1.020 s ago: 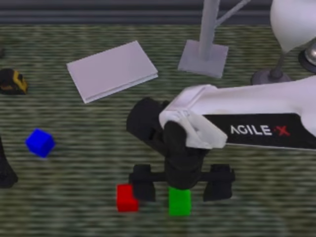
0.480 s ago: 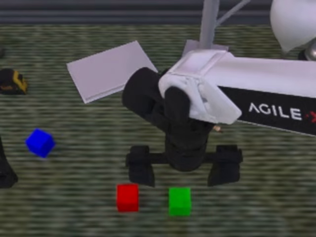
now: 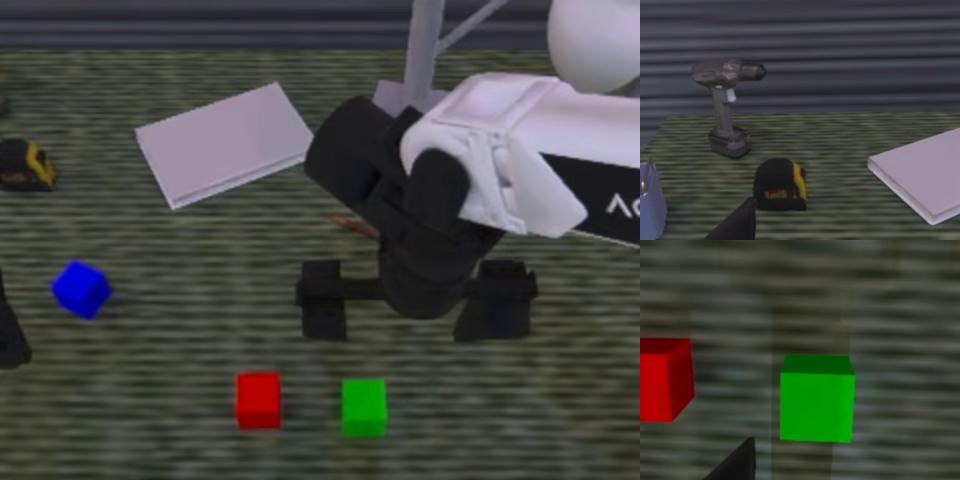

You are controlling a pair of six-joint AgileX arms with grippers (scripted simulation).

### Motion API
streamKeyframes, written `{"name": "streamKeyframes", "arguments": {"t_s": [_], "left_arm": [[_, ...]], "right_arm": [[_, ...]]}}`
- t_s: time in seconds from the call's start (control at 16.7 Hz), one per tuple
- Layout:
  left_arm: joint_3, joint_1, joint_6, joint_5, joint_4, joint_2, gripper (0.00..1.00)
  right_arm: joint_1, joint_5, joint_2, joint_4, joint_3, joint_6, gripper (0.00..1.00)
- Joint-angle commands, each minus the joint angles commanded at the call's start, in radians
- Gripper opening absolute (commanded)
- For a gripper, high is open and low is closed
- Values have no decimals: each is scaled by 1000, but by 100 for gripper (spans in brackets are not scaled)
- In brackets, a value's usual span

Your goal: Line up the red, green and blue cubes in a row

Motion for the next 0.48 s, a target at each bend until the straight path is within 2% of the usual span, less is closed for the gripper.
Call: {"name": "streamKeyframes", "arguments": {"t_s": [0.3,0.48], "left_arm": [[273,-16,78,0,-193,376,100],[466,-27,135,-2,-339,684,100]], "right_arm": [[-165,77,-410,183,-280,-183,100],[-299,106,-740,326,-519,-323,100]]}}
